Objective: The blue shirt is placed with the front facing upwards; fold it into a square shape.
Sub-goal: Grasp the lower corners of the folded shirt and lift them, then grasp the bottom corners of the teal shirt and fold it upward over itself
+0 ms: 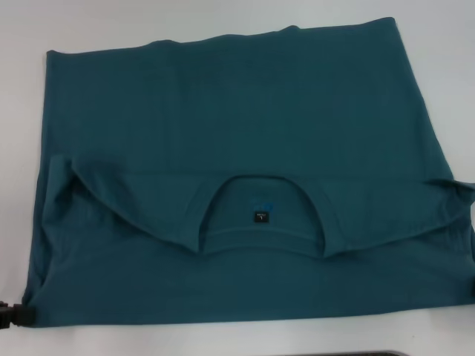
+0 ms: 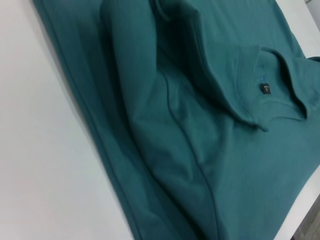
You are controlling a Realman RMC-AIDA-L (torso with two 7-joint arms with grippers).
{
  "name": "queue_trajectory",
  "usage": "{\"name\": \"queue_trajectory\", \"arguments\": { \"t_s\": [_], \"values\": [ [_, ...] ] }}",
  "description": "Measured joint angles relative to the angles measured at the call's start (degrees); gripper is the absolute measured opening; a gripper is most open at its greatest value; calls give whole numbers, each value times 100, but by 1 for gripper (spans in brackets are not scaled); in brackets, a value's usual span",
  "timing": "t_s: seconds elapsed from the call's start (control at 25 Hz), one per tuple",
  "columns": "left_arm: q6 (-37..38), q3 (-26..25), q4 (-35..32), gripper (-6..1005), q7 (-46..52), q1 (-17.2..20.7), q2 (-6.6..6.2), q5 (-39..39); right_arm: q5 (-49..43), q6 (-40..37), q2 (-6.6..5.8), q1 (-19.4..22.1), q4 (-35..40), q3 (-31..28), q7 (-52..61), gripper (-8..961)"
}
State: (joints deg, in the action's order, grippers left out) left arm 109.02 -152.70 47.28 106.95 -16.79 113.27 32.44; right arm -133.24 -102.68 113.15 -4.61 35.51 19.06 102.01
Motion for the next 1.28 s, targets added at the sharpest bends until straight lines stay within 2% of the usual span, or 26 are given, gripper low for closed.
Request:
{"name": "queue_trajectory", "arguments": {
  "t_s": [0.6, 1.04, 1.28],
  "values": [
    [2, -78, -35, -1, -120, 18, -8, 114, -124, -43, -30, -22, 0, -315, -52, 37],
    [149, -755, -92, -1, -470, 4, -47, 342, -101, -197, -38, -67, 34, -569, -122, 36],
    [148, -872, -92, -2, -514, -86, -107, 732, -82, -274, -104, -298, 62, -961, -124, 36]
  ]
}}
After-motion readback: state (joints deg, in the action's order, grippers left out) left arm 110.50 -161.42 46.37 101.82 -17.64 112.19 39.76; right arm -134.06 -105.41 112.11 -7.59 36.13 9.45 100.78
